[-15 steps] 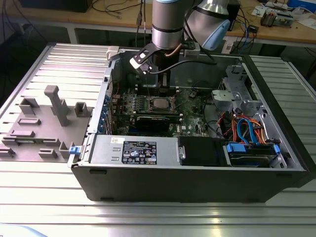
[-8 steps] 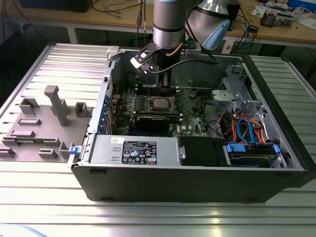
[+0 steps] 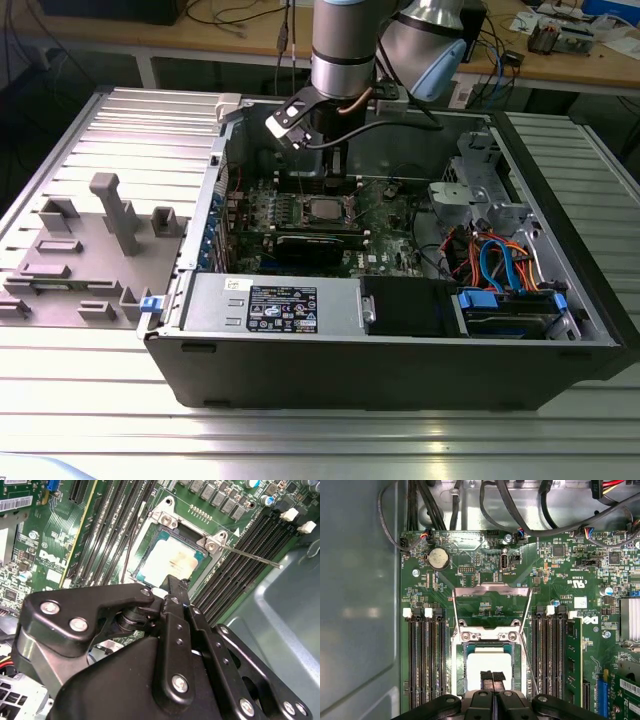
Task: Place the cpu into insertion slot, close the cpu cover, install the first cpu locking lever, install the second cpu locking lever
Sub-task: 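Close the cpu cover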
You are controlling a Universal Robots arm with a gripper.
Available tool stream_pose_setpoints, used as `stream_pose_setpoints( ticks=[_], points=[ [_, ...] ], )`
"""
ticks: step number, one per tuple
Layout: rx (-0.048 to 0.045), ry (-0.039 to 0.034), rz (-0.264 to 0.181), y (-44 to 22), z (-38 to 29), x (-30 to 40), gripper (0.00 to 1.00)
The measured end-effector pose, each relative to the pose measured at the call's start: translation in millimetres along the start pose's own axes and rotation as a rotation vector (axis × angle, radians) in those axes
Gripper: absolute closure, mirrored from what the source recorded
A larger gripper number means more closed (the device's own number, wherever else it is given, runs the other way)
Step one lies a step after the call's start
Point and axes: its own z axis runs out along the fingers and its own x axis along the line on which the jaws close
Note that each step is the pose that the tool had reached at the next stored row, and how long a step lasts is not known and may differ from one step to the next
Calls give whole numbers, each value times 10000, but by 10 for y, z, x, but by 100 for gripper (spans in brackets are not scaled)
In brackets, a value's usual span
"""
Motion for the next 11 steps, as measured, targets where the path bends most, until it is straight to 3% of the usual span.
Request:
stream_pose_setpoints(
  ticks=[11],
  points=[
    [0,-1,0,0,-10,-1,89]
  ],
)
